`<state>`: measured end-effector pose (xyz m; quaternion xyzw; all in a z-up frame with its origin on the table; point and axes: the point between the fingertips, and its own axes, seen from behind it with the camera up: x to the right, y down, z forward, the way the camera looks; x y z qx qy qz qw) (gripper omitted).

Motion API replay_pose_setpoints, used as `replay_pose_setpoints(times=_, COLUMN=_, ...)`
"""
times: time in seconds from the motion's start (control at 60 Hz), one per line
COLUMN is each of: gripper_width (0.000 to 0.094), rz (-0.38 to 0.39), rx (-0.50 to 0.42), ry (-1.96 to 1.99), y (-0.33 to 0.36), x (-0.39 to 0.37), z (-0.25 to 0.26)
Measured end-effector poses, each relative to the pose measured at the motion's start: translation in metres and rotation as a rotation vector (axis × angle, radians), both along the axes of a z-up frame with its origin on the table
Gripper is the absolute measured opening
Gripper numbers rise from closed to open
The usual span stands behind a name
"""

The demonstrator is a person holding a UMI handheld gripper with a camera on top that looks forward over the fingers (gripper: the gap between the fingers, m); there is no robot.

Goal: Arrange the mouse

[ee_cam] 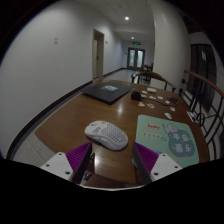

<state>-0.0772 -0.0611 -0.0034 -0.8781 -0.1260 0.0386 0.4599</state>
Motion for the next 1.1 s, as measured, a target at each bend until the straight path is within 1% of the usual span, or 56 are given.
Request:
replay_pose_setpoints(times=0.067, gripper_width=0.0821, rz=-0.006, rx=-0.008, ry=-0.006, y=0.018, x=0.001, z=-0.004)
replay_pose_setpoints(times=0.117, gripper_width=0.0834, rz=0.007, rx=-0.034, ry=-0.001, y=0.029, x=-0.003, z=-0.009)
replay_pose_setpoints(times=0.2, gripper_width=0.0824, rz=0.008, rx=-0.054, ry=0.023, y=0.05, x=-0.007, z=-0.011)
replay_pose_setpoints(times=0.35, gripper_width=0.0823, rz=-0.024, rx=-0.055, ry=-0.002, y=0.1, x=0.0, z=-0.011)
replay_pose_setpoints(times=0.433, gripper_width=0.0791, rz=-0.038, rx=-0.067, ry=0.009, y=0.124, x=0.001, z=-0.014)
replay_pose_setpoints(times=0.483, gripper_width=0.0708, rz=-0.03, rx=-0.072, ry=0.024, y=0.133, x=-0.003, z=-0.014)
replay_pose_setpoints(times=0.5, gripper_width=0.0609, rz=-0.026, rx=-0.071, ry=0.02, y=0.135, x=-0.002, z=-0.015)
replay_pose_setpoints(times=0.55, gripper_width=0.0532, rz=-0.032, rx=-0.073, ry=0.02, y=0.142, x=-0.001, z=-0.015)
replay_pose_setpoints(times=0.667, gripper_width=0.0436, rz=-0.045, rx=-0.059, ry=0.017, y=0.143, x=0.0, z=-0.015)
replay_pose_setpoints(times=0.683, gripper_width=0.0395, rz=-0.039, rx=-0.058, ry=0.014, y=0.143, x=-0.001, z=-0.014)
replay_pose_setpoints(times=0.7, gripper_width=0.0394, rz=-0.03, rx=-0.058, ry=0.017, y=0.142, x=-0.002, z=-0.013)
replay_pose_setpoints(times=0.717, gripper_width=0.0357, rz=-0.019, rx=-0.063, ry=0.028, y=0.14, x=-0.004, z=-0.012)
replay_pose_setpoints(times=0.767, gripper_width=0.0348, rz=0.01, rx=-0.07, ry=0.1, y=0.132, x=-0.014, z=-0.001)
replay_pose_setpoints(times=0.817, gripper_width=0.0342, rz=0.024, rx=-0.005, ry=0.118, y=0.127, x=-0.01, z=0.029)
replay_pose_setpoints(times=0.9, gripper_width=0.0341, rz=-0.035, rx=0.184, ry=0.106, y=0.123, x=0.03, z=0.107)
replay_pose_setpoints(times=0.967, gripper_width=0.034, rz=-0.11, rx=0.286, ry=0.113, y=0.112, x=0.077, z=0.157)
replay_pose_setpoints(times=1.033, gripper_width=0.0339, rz=-0.211, rx=0.322, ry=0.09, y=0.098, x=0.129, z=0.172)
replay_pose_setpoints(times=1.067, gripper_width=0.034, rz=-0.251, rx=0.307, ry=0.075, y=0.089, x=0.152, z=0.163)
replay_pose_setpoints(times=1.1, gripper_width=0.0339, rz=-0.282, rx=0.265, ry=0.065, y=0.081, x=0.171, z=0.143)
